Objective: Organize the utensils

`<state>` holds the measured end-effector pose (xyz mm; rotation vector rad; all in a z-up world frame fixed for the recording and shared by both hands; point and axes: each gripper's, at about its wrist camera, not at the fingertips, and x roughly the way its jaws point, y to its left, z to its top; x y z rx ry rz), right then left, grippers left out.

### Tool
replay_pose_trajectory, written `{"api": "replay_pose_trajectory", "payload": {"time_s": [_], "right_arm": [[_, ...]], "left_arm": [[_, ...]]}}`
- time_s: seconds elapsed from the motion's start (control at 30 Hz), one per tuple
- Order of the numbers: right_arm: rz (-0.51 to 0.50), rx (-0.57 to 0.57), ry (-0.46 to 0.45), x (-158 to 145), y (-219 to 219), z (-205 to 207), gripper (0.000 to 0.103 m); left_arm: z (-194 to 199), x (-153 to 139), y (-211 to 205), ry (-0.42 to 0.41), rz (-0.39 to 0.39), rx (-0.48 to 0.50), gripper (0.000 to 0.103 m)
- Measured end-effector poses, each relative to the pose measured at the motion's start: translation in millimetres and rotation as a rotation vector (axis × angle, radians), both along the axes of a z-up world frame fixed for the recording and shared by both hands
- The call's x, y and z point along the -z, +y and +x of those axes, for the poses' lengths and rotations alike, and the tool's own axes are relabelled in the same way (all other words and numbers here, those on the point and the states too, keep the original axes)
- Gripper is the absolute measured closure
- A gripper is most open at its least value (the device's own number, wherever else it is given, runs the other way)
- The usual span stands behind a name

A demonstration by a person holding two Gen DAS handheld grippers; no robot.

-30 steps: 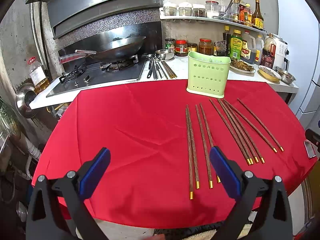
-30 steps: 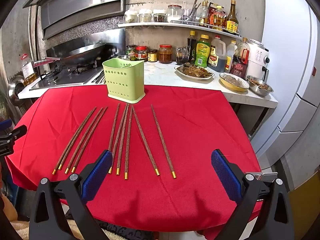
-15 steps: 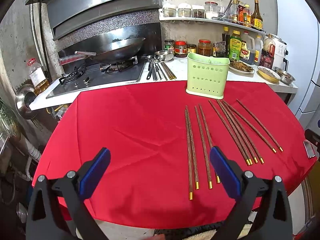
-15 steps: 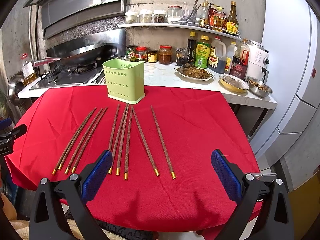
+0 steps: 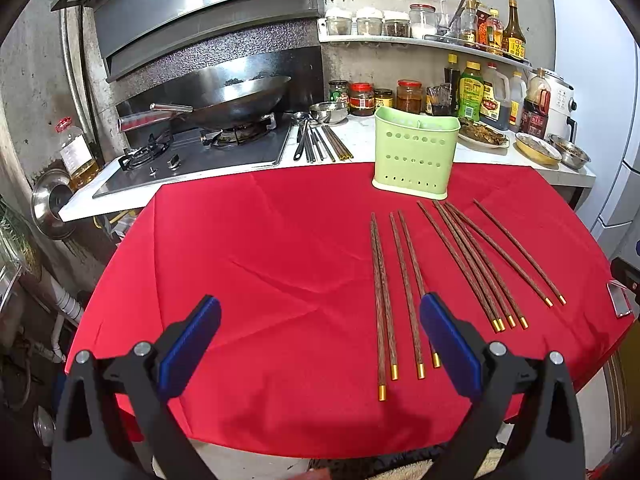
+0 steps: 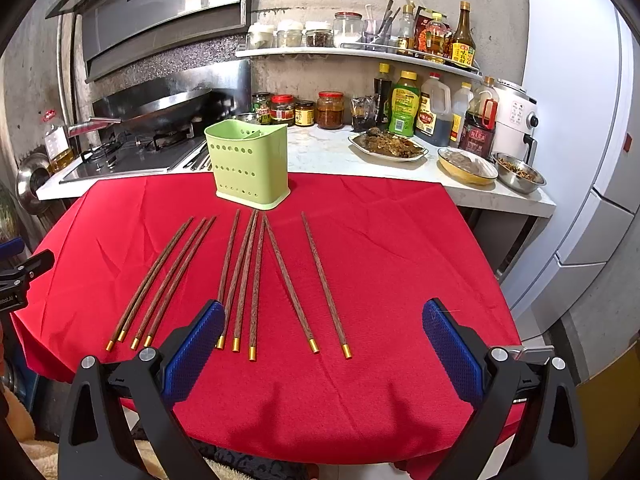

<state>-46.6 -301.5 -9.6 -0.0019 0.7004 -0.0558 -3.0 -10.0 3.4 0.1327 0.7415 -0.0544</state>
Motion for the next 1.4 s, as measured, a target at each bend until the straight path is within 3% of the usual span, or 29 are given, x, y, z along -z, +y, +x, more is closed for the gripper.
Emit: {"api": "replay_pose_trajectory", "payload": {"time_s": [1.4], "right_arm": [[0.008, -0.002, 0.009, 3.3, -1.6, 1.8, 0.006]], "left_arm": [[5.7, 7.0, 9.6, 0.021, -0.003, -0.009, 0.006]]}}
